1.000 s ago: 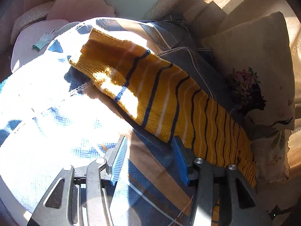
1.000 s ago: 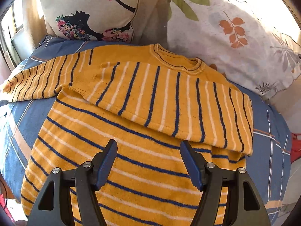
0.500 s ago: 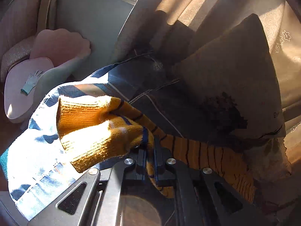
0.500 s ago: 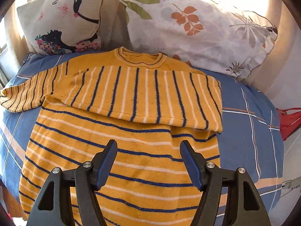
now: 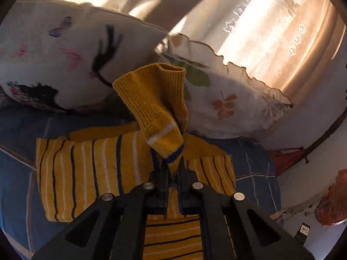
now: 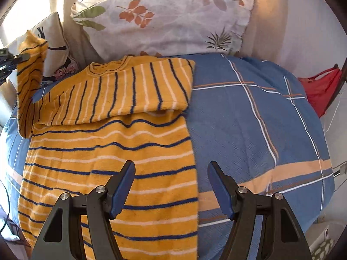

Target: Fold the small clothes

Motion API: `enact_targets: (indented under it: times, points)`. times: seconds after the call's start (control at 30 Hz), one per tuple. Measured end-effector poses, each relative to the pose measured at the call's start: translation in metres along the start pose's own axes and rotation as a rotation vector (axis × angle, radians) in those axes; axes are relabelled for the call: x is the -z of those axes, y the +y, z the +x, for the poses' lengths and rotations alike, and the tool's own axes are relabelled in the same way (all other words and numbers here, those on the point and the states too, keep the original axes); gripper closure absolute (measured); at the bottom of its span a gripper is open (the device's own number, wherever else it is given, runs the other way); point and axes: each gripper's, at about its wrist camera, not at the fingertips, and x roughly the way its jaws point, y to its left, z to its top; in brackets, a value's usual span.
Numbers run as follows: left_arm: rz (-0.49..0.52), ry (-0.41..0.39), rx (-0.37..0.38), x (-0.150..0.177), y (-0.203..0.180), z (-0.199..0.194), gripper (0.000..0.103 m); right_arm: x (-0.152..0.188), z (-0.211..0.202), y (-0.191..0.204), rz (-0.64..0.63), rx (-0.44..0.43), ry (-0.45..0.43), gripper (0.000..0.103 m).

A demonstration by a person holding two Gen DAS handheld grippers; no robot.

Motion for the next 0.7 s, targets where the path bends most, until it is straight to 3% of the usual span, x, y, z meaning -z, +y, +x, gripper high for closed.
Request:
enact_targets:
  times: [0.07,0.17,0.27,0.33,0.4,0.47,0.7]
  points:
    - [0.05,0.05,0.011,0.018,-0.035,0.044,0.097,0.007,0.0,-0.016,0.024,0.01,0.006,0.03]
    - [0.101,0.163,-0.015,0.037,-0.058,0.108,0.096,0.019,0.0,-0.043,0.067,0.013,0.021,0.03]
    - [0.071,0.245,0.011,0.065,-0.061,0.126,0.095,0.025,-0.004,-0.066,0.093,0.017,0.02,0.03]
    - [0.074,0.254,0.023,0.079,-0.056,0.113,0.087,0.026,-0.006,-0.08,0.104,0.019,0.015,0.03]
    - [0.072,0.239,0.025,0.084,-0.056,0.099,0.07,0.021,-0.004,-0.09,0.115,0.007,0.016,0.03]
    - [0.055,0.201,0.011,0.086,-0.047,0.076,0.065,0.009,0.001,-0.092,0.119,-0.029,0.011,0.03]
    - [-0.071,0.079,-0.191,0.094,0.021,-0.005,0.056,-0.06,0.031,-0.051,0.071,-0.225,-0.029,0.029]
